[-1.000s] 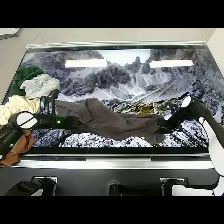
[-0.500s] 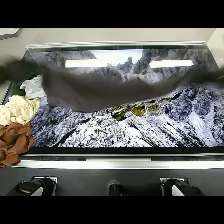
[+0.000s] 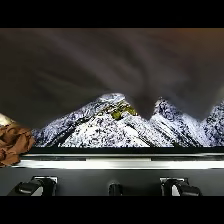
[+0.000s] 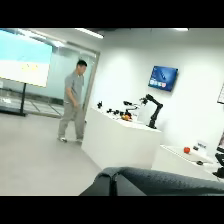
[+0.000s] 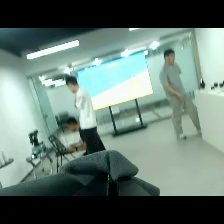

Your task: Fold the shirts.

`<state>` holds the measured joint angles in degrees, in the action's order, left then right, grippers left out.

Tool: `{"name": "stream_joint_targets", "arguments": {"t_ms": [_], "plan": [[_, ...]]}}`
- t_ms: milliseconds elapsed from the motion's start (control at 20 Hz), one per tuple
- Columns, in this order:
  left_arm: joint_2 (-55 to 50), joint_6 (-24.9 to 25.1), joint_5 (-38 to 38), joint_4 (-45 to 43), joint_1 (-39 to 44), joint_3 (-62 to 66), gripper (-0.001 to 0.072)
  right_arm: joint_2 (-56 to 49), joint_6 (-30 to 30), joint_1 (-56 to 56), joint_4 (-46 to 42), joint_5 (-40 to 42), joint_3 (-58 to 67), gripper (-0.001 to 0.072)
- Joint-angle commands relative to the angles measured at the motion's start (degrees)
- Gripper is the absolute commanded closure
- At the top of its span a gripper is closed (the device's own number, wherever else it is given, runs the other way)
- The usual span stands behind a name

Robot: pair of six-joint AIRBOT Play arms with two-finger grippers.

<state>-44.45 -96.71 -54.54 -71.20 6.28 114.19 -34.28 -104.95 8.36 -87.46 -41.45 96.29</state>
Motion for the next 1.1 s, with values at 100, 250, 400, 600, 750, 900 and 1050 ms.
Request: {"name": "stream_joint_targets", "arguments": {"t_ms": [100,250,400,600,750,900,1050], "plan": [[-2.34,-0.68,-11.69,-10.67,-0.13,-7.56,0.0677,-4.57,0.74,0.02,-1.81,-2.99,0.44,0.0669],[-6.19,-0.61,-10.05,-13.29,-0.13,-19.63,0.0676,-15.17,3.93,0.02,-1.77,-9.27,0.39,0.0668],[-13.03,0.61,-2.16,-13.51,-0.15,-30.38,0.0676,-29.49,3.93,0.02,-1.40,-9.77,0.39,0.0668],[-27.41,0.63,4.72,-14.40,-0.28,-34.62,0.0675,-47.06,-1.70,0.02,4.96,-9.84,0.39,0.0667],[-36.48,0.61,4.72,-14.34,-0.39,-34.62,0.0675,-56.11,-2.49,0.02,13.20,-11.85,0.39,0.0666],[-42.16,0.59,2.84,-13.53,-0.37,-34.62,0.0675,-61.75,-2.47,0.02,19.52,-15.26,0.39,0.0666],[-44.04,0.59,0.04,-11.58,-0.37,-34.60,0.0673,-63.49,-2.45,0.02,19.74,-17.70,0.39,0.0656]]}}
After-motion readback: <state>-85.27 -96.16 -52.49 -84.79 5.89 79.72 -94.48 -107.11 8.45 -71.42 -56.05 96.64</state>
